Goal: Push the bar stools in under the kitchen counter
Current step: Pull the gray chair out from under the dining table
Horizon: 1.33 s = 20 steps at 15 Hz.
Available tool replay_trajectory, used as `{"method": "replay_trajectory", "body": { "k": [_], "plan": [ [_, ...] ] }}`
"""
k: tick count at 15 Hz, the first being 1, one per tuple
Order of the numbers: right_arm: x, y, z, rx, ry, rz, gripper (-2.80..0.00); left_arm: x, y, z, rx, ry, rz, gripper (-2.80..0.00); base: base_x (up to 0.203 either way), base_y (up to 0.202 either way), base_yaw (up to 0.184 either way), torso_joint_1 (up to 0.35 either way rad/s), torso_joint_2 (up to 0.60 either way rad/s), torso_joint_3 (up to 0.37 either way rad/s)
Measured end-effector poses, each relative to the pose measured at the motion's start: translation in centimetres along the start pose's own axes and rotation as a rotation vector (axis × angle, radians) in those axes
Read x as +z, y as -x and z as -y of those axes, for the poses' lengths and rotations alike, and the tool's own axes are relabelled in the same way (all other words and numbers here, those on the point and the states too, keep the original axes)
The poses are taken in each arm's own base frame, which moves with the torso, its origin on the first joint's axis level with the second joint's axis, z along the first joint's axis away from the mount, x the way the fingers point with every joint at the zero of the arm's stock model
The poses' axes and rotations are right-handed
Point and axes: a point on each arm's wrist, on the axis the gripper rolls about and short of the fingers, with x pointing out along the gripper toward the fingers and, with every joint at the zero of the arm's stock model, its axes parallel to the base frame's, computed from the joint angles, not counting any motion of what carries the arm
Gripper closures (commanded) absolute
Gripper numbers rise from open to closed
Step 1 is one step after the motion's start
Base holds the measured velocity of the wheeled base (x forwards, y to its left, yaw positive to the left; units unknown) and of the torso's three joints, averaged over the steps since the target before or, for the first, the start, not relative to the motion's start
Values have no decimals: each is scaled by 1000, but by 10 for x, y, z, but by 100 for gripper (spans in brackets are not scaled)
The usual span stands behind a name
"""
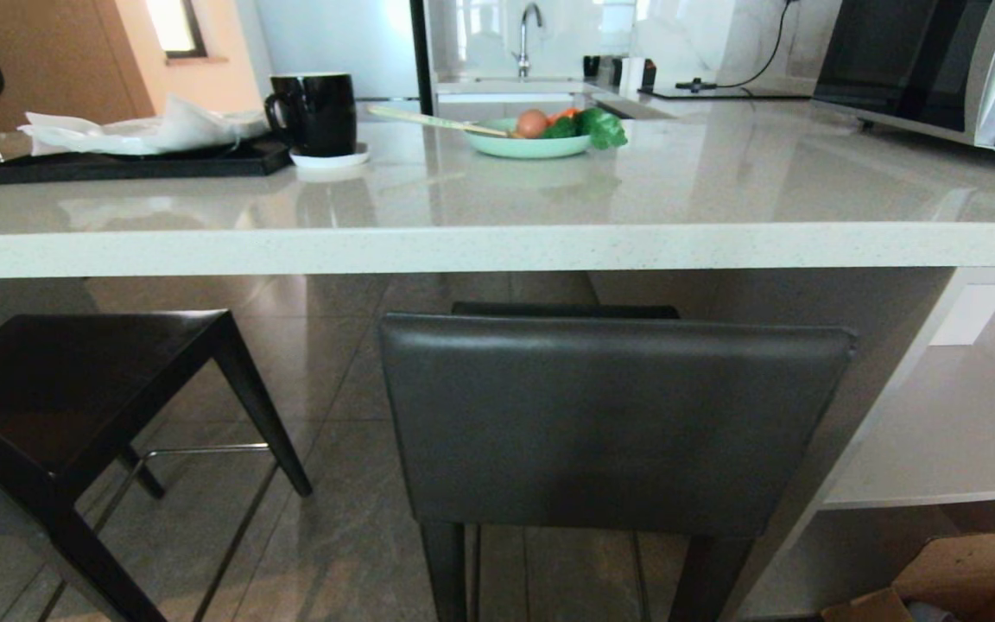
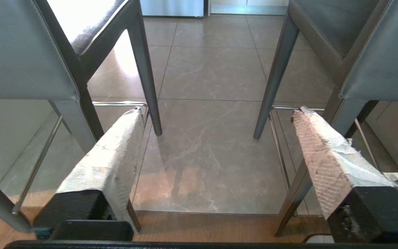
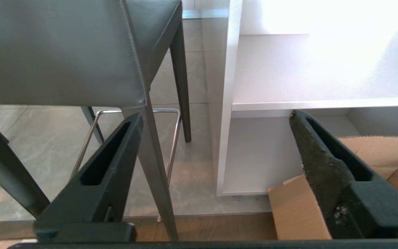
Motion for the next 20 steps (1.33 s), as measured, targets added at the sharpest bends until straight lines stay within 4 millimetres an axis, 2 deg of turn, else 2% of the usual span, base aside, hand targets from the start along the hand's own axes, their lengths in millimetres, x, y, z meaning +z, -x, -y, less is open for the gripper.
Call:
{"method": "replay_trajectory", "body": {
  "k": [12, 15, 16, 17, 19, 20],
  "plan": [
    [0, 0, 0, -5, 2, -9, -280, 0, 0, 0, -4, -4, -3, -280, 0, 0, 0, 0, 0, 0],
    [3, 1, 0, 9, 8, -7, -280, 2, 0, 0, -16, -64, 18, -280, 0, 0, 0, 0, 0, 0],
    [15, 3, 0, 10, -1, 27, -280, 5, 1, 1, -34, -54, 29, -280, 0, 0, 0, 0, 0, 0],
    [29, 4, 0, 14, -16, 47, -280, 17, 4, 2, -68, -18, 59, -280, 0, 0, 0, 0, 0, 0],
    [60, 0, 0, 38, -38, 77, -280, 55, 10, 3, -158, 81, 109, -280, 0, 0, 0, 0, 0, 0],
    [74, -6, 1, 61, -42, 91, -280, 71, 7, 4, -198, 122, 98, -280, 0, 0, 0, 0, 0, 0]
  ]
}}
